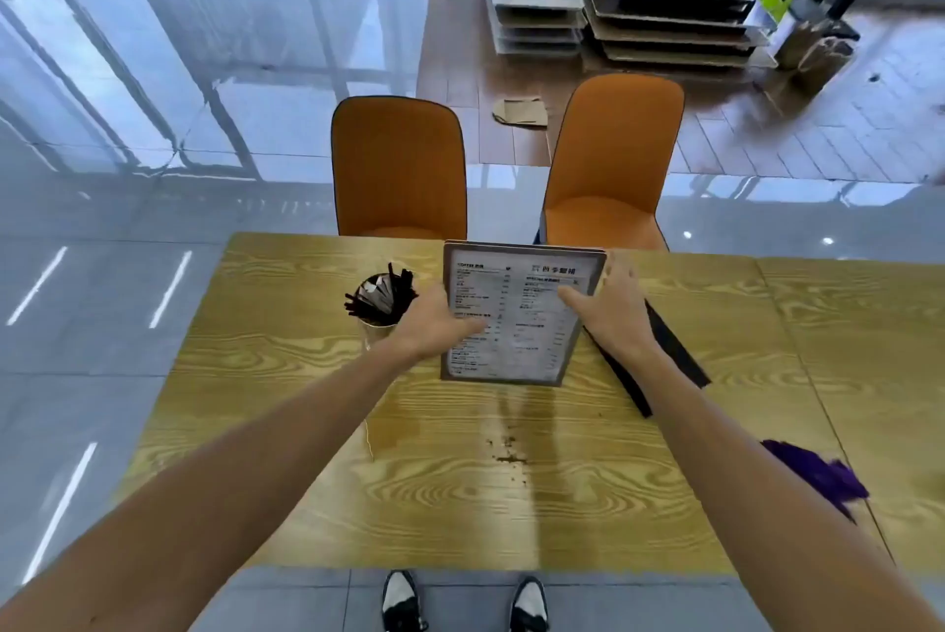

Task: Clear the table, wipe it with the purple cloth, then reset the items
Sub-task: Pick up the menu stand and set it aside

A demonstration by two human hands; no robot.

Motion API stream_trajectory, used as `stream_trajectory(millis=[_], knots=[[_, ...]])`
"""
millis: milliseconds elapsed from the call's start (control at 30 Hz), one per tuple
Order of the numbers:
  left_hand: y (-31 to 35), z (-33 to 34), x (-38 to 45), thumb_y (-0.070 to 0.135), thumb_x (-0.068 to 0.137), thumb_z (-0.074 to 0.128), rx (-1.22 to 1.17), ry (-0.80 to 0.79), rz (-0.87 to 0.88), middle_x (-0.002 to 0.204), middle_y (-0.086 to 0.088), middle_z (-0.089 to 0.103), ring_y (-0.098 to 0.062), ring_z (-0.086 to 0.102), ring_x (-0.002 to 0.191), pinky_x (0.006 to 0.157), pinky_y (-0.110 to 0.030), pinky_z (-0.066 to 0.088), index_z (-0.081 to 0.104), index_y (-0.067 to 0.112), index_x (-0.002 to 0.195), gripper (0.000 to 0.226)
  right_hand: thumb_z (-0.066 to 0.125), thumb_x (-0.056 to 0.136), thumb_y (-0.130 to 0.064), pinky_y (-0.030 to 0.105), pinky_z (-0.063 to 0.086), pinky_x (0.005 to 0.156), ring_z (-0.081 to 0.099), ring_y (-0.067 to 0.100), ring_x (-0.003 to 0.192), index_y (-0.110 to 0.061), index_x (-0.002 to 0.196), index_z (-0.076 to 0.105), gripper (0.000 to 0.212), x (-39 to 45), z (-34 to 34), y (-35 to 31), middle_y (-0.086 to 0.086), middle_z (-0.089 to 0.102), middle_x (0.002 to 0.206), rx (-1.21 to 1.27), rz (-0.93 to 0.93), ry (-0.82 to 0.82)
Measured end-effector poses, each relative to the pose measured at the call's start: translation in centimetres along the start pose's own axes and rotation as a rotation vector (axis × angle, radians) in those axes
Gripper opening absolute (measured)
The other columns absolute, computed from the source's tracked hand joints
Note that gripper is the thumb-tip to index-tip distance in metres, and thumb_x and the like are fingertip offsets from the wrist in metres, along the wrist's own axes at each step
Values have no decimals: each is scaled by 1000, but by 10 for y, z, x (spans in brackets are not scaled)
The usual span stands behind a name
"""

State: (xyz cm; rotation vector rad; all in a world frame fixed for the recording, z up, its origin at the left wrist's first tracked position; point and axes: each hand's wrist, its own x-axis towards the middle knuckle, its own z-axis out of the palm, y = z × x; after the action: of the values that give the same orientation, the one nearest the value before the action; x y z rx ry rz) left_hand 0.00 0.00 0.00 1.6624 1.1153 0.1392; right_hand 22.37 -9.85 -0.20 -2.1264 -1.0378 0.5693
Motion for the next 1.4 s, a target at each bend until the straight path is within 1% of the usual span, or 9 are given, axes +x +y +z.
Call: stream_trajectory(millis=[67,200,400,533,733,1000,1200,1333,1400], knots=[[-13,6,13,27,85,79,-41,37,-19,116,3,70,-16,67,105,84,-29,55,61,18,115,36,79,84,-36,43,53,92,59,23,114,-30,115,46,46,4,9,12,3,60,123,135,88,-7],[-36,20,28,32,82,81,-136,95,-91,124,-1,63,-21,63,111,94,-41,55,42,15,122,59,78,89,-24,25,50,78,60,16,105,-16,129,50,49,4,26,36,-3,61,118,264,262,-92],[-48,32,44,20,89,74,-133,223,-118,127,-4,64,-24,63,114,96,-40,54,44,13,132,53,73,93,-23,26,49,77,63,13,100,-15,120,63,30,8,45,66,-5,67,110,260,309,-113],[-53,32,51,25,97,63,20,358,-64,112,-5,68,-25,66,99,79,-38,54,58,9,119,27,68,97,-24,36,56,75,66,21,91,-14,101,67,10,14,48,72,-1,69,95,145,295,-2],[-57,34,41,29,100,59,52,379,16,96,1,68,-14,62,82,59,-13,41,64,7,106,23,66,99,-24,34,57,77,66,10,87,-16,99,66,8,9,34,78,-6,69,96,142,205,-19],[-21,30,30,32,100,58,-48,417,121,99,4,68,-12,66,88,75,-32,58,65,14,112,23,65,99,-27,43,61,83,69,15,97,-15,110,67,17,19,-9,65,-3,72,108,216,66,-30],[30,9,9,30,97,63,-57,576,227,91,9,68,1,62,78,61,-7,49,68,12,104,20,64,99,-29,40,60,82,70,18,96,-19,112,67,17,40,-47,19,-7,71,105,179,-127,19],[61,-19,-15,32,94,67,-13,742,292,80,8,68,-4,61,69,57,-7,44,70,8,91,25,65,99,-27,8,47,65,62,21,84,-8,100,66,19,48,-67,-29,0,68,95,149,-274,76],[72,-38,-30,34,93,69,-12,828,309,79,5,69,-4,61,68,58,-7,44,70,6,89,28,66,98,-26,20,55,72,64,19,84,-9,97,65,17,51,-71,-59,-3,69,94,209,-332,72]])
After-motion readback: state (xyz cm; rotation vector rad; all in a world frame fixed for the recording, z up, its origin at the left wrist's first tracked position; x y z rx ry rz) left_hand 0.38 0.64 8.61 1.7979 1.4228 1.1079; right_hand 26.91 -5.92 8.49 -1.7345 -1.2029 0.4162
